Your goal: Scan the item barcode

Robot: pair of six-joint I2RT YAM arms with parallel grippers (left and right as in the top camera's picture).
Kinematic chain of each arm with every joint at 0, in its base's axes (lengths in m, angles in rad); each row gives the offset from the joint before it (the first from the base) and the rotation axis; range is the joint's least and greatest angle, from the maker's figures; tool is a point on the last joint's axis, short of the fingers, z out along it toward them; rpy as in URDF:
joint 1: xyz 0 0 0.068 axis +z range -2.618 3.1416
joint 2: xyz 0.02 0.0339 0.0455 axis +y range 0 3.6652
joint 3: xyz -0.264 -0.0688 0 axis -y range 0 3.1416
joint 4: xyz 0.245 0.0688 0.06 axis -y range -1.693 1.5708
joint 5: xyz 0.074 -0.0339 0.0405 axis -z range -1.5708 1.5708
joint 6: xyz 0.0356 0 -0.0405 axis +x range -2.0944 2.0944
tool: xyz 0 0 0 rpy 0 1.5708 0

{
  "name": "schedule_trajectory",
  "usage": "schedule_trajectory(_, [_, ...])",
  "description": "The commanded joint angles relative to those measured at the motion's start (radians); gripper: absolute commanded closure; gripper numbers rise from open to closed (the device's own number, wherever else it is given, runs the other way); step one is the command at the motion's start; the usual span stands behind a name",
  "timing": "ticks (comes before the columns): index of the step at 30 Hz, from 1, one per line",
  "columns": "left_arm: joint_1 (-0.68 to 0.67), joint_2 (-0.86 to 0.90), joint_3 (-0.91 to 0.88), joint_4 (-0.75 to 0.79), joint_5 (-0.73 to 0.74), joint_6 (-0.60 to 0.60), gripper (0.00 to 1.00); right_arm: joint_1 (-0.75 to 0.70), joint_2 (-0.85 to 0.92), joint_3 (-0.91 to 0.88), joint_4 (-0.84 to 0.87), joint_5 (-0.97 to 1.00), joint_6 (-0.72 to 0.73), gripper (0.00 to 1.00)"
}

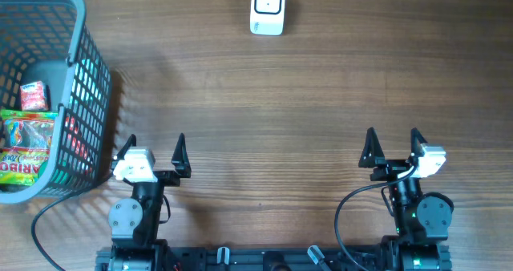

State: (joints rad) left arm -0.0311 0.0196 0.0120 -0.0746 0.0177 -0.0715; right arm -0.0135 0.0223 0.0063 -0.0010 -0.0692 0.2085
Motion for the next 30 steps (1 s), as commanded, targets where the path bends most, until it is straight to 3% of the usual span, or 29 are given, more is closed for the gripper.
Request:
schedule_trajectory(1, [-0.005, 0.002, -0.006, -0.001, 0.019, 0.012, 0.0, 0.006, 0.005, -0.001, 0.002, 0.017, 0.002, 0.0])
schedule_trajectory(30, [-0.005, 0.002, -0.006, 0.003, 0.006, 0.013, 0.0, 0.006, 0.005, -0.001, 0.002, 0.017, 0.002, 0.0])
